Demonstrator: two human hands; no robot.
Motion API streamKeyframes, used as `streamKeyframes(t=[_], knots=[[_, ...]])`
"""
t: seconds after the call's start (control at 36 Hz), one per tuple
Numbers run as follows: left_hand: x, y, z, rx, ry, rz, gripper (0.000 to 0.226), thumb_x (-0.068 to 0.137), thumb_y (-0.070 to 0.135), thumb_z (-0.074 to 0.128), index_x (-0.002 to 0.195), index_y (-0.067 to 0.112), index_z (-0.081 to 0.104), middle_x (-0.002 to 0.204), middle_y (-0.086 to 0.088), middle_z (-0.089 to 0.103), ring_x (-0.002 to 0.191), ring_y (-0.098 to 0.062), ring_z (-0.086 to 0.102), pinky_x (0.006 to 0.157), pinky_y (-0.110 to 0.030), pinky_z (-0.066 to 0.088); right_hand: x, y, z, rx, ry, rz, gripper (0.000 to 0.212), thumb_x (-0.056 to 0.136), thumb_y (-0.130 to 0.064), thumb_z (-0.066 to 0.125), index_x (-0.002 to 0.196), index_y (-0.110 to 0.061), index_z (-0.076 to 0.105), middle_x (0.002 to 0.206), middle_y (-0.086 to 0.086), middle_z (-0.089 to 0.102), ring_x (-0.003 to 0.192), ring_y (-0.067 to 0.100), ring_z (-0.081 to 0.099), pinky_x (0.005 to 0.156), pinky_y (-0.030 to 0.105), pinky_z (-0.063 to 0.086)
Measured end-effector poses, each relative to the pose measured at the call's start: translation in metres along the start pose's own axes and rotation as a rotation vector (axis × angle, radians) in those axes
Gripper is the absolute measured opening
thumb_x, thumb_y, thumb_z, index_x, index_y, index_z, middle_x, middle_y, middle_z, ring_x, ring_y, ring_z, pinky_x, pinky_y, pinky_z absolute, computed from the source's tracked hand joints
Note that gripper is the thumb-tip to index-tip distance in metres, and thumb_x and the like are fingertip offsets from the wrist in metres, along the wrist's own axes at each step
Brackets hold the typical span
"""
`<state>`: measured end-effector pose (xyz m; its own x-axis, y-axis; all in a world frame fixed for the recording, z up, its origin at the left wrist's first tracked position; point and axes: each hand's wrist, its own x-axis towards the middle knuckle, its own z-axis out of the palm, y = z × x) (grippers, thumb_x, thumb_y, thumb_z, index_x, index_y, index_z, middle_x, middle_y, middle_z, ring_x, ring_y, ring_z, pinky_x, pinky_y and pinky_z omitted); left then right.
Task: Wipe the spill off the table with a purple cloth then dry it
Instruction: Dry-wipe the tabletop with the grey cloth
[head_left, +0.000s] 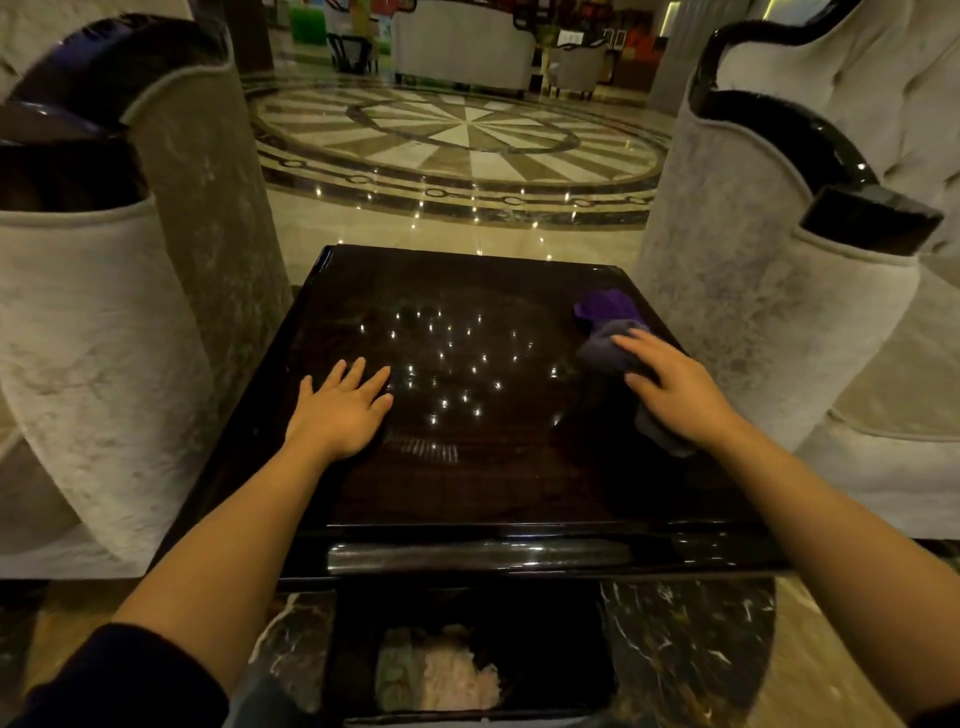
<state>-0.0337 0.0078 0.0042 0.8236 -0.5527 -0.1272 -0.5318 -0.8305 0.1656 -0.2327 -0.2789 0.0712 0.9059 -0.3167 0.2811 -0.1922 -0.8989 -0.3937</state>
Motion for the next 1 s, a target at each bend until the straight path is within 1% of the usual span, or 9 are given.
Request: streamKeyframes(t=[0.11, 0.17, 0.33, 0.44, 0.56, 0.67, 0.78, 0.89, 1.0], knots=[[0.000, 0.000, 0.001, 0.003, 0.001, -0.006, 0.052, 0.095, 0.047, 0.016, 0.145, 0.033, 0.006, 0.157, -0.002, 0.000, 0.144, -0.021, -0.004, 0.114, -0.051, -0.001, 0.007, 0.057, 0.021, -0.144, -0.227, 0.339, 0.051, 0.095, -0.033, 0.041, 0.142, -0.020, 0.024, 0.154, 0.012, 0.019, 0.142, 0.027, 0.013, 0.117, 0.041, 0.011], [0.000, 0.000, 0.001, -0.001, 0.016, -0.002, 0.052, 0.095, 0.046, 0.017, 0.145, 0.032, 0.008, 0.157, -0.003, 0.001, 0.144, -0.022, -0.003, 0.114, -0.051, 0.000, 0.008, 0.070, 0.030, -0.191, -0.293, 0.377, 0.048, 0.097, -0.032, 0.033, 0.143, -0.021, 0.021, 0.155, 0.012, 0.012, 0.143, 0.029, 0.006, 0.116, 0.046, 0.011], [0.000, 0.004, 0.000, 0.006, 0.024, -0.001, 0.052, 0.096, 0.045, 0.018, 0.145, 0.031, 0.010, 0.157, -0.004, 0.003, 0.144, -0.023, -0.002, 0.113, -0.052, 0.002, 0.011, 0.056, 0.043, -0.106, -0.251, 0.437, 0.053, 0.094, -0.041, 0.037, 0.143, -0.023, 0.022, 0.156, 0.012, 0.008, 0.142, 0.032, 0.006, 0.116, 0.047, 0.008], [-0.001, 0.005, 0.000, 0.014, 0.030, -0.008, 0.052, 0.096, 0.045, 0.017, 0.145, 0.031, 0.009, 0.157, -0.004, 0.003, 0.144, -0.024, -0.002, 0.113, -0.053, 0.002, 0.007, 0.031, 0.049, -0.117, -0.269, 0.324, 0.053, 0.096, -0.030, 0.038, 0.143, -0.015, 0.019, 0.155, 0.013, 0.008, 0.143, 0.026, 0.002, 0.114, 0.035, 0.003], [-0.002, 0.005, -0.001, 0.023, 0.014, -0.006, 0.053, 0.096, 0.045, 0.015, 0.146, 0.030, 0.007, 0.157, -0.004, 0.002, 0.144, -0.025, -0.002, 0.114, -0.053, 0.002, -0.004, -0.008, 0.063, -0.102, -0.267, 0.204, 0.054, 0.095, -0.030, 0.040, 0.143, -0.018, 0.019, 0.155, 0.012, 0.009, 0.143, 0.025, 0.004, 0.113, 0.030, 0.004], [-0.004, 0.005, -0.001, 0.023, -0.003, -0.006, 0.052, 0.096, 0.045, 0.014, 0.146, 0.030, 0.005, 0.157, -0.004, -0.001, 0.144, -0.024, -0.004, 0.114, -0.052, 0.000, -0.021, -0.049, 0.078, -0.084, -0.324, 0.066, 0.054, 0.095, -0.031, 0.042, 0.143, -0.023, 0.019, 0.155, 0.009, 0.011, 0.143, 0.026, 0.007, 0.115, 0.031, 0.005], [-0.005, 0.005, -0.001, 0.024, -0.004, -0.009, 0.052, 0.096, 0.044, 0.014, 0.146, 0.030, 0.005, 0.157, -0.004, -0.001, 0.144, -0.024, -0.004, 0.114, -0.051, 0.000, -0.042, -0.082, 0.084, -0.059, -0.329, -0.079, 0.053, 0.094, -0.028, 0.045, 0.142, -0.028, 0.022, 0.155, 0.005, 0.015, 0.143, 0.023, 0.011, 0.112, 0.024, 0.005], [-0.004, 0.004, 0.000, 0.028, 0.005, -0.007, 0.052, 0.096, 0.043, 0.015, 0.146, 0.030, 0.006, 0.157, -0.004, 0.000, 0.144, -0.024, -0.004, 0.114, -0.052, 0.001, -0.064, -0.106, 0.088, -0.021, -0.337, -0.189, 0.051, 0.094, -0.026, 0.044, 0.141, -0.032, 0.024, 0.154, 0.000, 0.019, 0.142, 0.021, 0.013, 0.114, 0.029, 0.012], [-0.003, 0.002, 0.001, 0.012, 0.003, -0.004, 0.052, 0.096, 0.043, 0.016, 0.146, 0.030, 0.006, 0.157, -0.004, 0.000, 0.144, -0.024, -0.004, 0.114, -0.052, 0.000, -0.085, -0.121, 0.094, 0.039, -0.322, -0.292, 0.050, 0.092, -0.019, 0.048, 0.139, -0.027, 0.031, 0.152, 0.004, 0.026, 0.141, 0.025, 0.018, 0.116, 0.035, 0.017]])
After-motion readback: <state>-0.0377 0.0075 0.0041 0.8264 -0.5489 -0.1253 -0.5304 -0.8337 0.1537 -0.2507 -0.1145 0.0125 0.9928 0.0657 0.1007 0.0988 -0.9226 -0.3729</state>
